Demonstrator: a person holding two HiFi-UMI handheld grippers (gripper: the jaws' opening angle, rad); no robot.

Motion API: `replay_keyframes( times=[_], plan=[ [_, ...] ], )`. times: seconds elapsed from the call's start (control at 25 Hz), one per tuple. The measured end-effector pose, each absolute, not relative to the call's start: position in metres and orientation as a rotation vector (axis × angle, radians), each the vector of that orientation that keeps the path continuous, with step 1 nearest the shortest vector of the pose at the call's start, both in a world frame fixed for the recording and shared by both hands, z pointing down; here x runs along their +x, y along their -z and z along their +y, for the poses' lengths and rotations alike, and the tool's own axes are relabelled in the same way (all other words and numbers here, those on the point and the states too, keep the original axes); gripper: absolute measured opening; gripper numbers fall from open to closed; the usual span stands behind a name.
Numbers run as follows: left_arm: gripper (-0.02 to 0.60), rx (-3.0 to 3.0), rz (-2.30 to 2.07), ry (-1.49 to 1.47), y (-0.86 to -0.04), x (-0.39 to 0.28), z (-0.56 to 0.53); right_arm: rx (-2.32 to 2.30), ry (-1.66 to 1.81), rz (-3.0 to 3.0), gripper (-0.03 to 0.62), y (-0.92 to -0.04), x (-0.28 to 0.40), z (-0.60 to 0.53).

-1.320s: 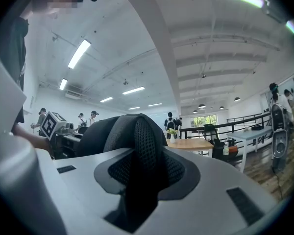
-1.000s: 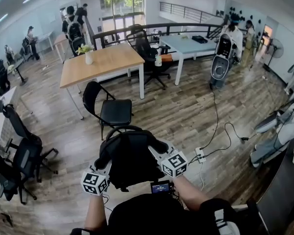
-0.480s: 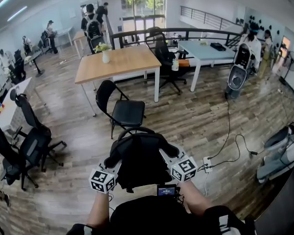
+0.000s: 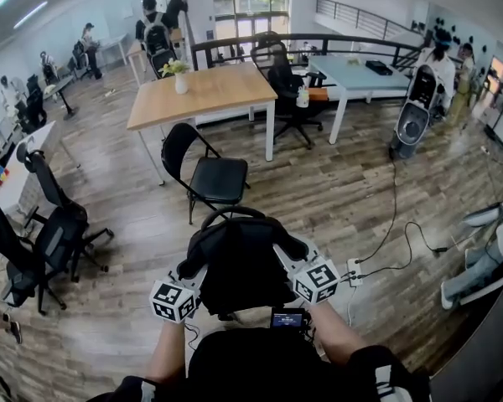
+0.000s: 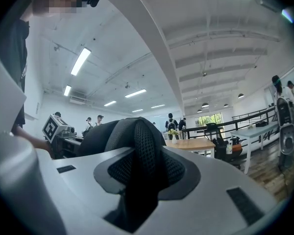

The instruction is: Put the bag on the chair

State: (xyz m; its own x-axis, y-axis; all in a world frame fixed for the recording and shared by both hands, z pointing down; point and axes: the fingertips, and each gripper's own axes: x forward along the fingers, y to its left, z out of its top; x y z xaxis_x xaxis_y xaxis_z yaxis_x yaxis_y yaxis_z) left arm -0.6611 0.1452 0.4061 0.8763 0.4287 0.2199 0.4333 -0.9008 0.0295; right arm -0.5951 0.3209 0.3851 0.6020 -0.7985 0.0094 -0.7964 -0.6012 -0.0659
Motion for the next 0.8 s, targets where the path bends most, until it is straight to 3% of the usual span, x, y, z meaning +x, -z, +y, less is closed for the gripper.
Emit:
replay_keyframes(
  times=[0.4,0.8],
  plan=[
    [0.106,-3.016,-0.741,0.380,-0.423,-0.620,0.151,-2.772,0.094,1.324,0.130,-0.401,-0.559,0.329],
    [0.106,-3.043,-0.828,0.381,-0.435,-0.514,0.127,-2.799,0.111,1.302,0.130,-0.409,-0.458,0.307]
  ],
)
